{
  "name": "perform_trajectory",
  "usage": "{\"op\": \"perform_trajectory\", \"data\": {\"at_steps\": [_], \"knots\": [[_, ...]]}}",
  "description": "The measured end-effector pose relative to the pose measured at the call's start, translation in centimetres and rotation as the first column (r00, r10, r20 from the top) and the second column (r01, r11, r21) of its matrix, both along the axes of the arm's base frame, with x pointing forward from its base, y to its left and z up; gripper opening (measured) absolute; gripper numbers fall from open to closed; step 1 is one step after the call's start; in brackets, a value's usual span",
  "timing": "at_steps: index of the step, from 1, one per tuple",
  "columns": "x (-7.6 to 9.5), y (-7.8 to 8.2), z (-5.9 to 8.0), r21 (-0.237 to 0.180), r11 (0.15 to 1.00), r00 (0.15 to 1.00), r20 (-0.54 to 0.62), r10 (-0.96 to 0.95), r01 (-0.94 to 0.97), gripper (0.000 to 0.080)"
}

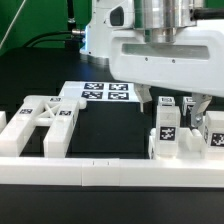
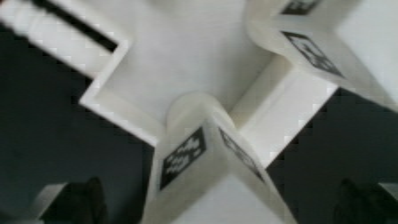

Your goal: Assemble chair

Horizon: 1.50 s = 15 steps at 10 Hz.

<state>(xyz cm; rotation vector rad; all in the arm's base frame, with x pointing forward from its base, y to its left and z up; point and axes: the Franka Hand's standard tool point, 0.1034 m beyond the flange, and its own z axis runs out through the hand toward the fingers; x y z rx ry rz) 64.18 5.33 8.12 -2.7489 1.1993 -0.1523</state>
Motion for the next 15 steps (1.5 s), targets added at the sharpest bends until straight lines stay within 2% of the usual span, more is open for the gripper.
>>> {"op": "perform_trajectory", "data": {"at_steps": [3,5,7,8,9,10,13,15], "knots": [[0.01,-0.08,0.01,-0.042,0.975,0.976,0.012,0.218,-0.217,0.0648],[0.12,-0.16,0.08,-0.080,0.923,0.925,0.019,0.379,-0.376,0.0648],[0.09,-0.21,0.04,-0.083,0.917,0.920,0.018,0.392,-0.389,0.0645],[0.09,-0.21,0.04,-0.082,0.918,0.920,0.018,0.391,-0.388,0.0506],[0.09,-0.21,0.03,-0.082,0.918,0.920,0.018,0.391,-0.388,0.0506],[0.09,-0.23,0.03,-0.083,0.918,0.920,0.018,0.391,-0.388,0.0281],[0.09,-0.28,0.04,-0.067,0.950,0.952,0.018,0.306,-0.304,0.0285],[0.12,-0.36,0.04,-0.038,0.990,0.991,0.015,0.133,-0.133,0.0285]]}}
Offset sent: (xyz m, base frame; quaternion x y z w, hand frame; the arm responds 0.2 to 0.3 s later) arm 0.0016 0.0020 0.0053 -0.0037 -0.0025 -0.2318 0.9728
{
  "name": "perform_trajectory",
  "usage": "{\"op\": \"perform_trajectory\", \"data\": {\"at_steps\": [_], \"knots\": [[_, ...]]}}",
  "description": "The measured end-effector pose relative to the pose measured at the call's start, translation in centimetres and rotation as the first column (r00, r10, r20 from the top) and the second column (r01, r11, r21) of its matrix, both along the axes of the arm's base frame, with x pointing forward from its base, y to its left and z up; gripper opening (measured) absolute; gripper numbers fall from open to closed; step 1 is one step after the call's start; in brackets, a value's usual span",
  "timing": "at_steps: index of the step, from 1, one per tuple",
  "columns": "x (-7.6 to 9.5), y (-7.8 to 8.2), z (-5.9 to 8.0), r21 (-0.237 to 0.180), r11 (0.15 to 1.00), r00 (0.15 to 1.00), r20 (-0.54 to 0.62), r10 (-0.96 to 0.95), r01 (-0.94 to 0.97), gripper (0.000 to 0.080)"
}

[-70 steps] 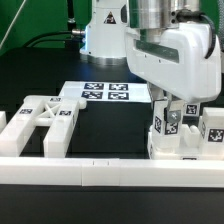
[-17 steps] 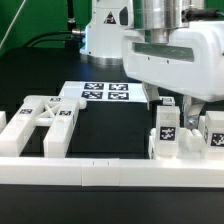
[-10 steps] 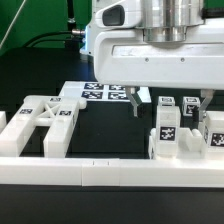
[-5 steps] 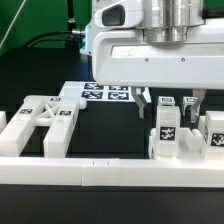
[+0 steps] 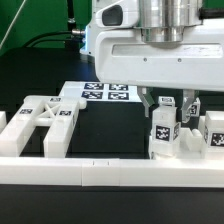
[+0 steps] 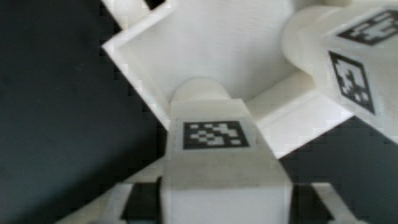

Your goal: Assemble chair

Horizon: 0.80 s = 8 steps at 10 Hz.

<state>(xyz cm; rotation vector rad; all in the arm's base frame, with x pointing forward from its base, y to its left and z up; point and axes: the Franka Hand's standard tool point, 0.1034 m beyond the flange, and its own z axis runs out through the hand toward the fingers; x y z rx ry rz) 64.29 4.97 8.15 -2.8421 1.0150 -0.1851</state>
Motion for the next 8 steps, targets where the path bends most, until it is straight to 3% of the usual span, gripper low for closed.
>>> {"op": "perform_trajectory", "data": {"at_steps": [4,8], "knots": [[0.02,-0.16,-0.01,0.048,0.942,0.943,-0.027,-0.331,0.332,0.0285],[-0.07,-0.08,-0.03,0.101,0.724,0.731,-0.088,-0.677,0.682,0.0287]]}}
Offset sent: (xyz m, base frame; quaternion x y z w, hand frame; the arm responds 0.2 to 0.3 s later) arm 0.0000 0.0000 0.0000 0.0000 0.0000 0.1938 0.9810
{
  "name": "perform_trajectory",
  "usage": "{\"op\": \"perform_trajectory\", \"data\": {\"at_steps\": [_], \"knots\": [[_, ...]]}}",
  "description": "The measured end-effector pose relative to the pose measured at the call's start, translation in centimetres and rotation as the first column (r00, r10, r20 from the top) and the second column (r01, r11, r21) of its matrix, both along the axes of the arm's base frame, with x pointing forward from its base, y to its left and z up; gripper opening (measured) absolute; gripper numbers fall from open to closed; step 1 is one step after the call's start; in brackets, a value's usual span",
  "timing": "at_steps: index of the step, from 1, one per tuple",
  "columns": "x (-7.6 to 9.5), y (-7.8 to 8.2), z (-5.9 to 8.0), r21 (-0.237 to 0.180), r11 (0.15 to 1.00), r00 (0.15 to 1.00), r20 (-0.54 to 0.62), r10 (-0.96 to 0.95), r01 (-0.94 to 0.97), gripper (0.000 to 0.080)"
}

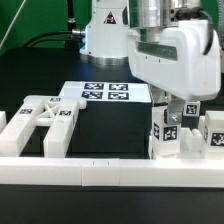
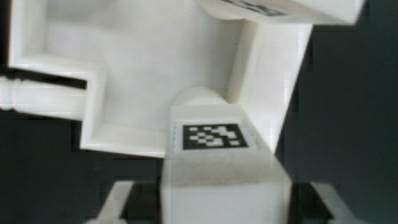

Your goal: Assemble chair

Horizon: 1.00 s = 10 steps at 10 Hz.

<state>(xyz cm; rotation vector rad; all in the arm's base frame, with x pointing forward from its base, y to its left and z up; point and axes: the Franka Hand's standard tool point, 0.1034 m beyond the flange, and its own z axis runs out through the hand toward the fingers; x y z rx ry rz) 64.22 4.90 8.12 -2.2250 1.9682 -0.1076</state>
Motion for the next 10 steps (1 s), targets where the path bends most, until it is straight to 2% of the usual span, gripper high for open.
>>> {"op": "perform_trajectory", "data": {"at_steps": [2,3,4,5,6,9,10], "knots": [[0.00,-0.02,-0.01,0.000,1.000,1.000,-0.001,-0.006,0.006,0.0287],[-0.09,0.03,-0.05,-0.006,0.999,0.999,-0.006,0.033,-0.033,0.0373],[-0.31,0.34,-0.06,-0.008,0.996,0.996,-0.035,0.086,-0.086,0.0540],[-0.17,0.47,0.04,-0.016,0.988,0.988,-0.028,0.151,-0.151,0.0540],[-0.19,0.40,0.00,-0.024,0.978,0.978,-0.025,0.207,-0.207,0.0625],[-0.17,0.22,0.07,-0.058,0.891,0.893,-0.022,0.450,-0.450,0.0644],[-0.04,0.23,0.30,-0.081,0.816,0.820,-0.032,0.571,-0.572,0.0648]]}}
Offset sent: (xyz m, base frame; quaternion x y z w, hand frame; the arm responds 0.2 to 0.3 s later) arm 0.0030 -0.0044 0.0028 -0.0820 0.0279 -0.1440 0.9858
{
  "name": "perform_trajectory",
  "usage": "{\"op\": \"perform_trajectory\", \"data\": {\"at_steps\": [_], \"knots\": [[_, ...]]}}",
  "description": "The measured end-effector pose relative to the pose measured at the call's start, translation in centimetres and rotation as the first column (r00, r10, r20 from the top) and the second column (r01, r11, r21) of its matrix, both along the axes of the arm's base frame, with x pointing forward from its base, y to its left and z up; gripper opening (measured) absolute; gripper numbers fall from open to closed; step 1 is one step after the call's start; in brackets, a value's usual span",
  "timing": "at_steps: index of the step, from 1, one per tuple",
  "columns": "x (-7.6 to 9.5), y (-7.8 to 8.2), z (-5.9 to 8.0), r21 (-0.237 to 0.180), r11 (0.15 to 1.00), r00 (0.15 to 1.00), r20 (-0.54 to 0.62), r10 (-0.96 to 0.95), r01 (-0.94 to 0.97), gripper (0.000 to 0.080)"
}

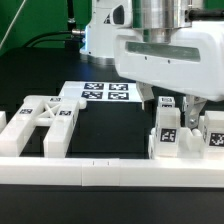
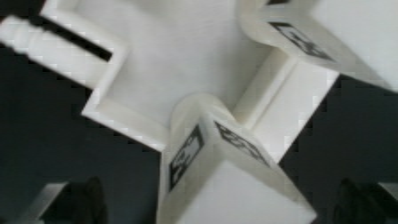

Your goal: Assemble chair

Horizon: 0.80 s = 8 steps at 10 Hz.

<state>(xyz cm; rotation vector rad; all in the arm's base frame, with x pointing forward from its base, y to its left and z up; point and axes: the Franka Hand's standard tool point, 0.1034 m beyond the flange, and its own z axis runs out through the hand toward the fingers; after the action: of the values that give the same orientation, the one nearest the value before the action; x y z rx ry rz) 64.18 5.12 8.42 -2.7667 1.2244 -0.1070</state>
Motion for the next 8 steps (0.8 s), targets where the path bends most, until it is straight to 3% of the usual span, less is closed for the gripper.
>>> {"op": "perform_trajectory", "data": {"at_steps": [2,5,8], "knots": [[0.14,-0.25,0.06,-0.030,0.981,0.981,0.013,0.193,-0.192,0.0648],[0.12,-0.44,-0.02,-0.093,0.873,0.876,0.003,0.482,-0.480,0.0648],[0.00,-0.16,-0.16,-0.127,0.778,0.785,-0.014,0.619,-0.615,0.0648]]}}
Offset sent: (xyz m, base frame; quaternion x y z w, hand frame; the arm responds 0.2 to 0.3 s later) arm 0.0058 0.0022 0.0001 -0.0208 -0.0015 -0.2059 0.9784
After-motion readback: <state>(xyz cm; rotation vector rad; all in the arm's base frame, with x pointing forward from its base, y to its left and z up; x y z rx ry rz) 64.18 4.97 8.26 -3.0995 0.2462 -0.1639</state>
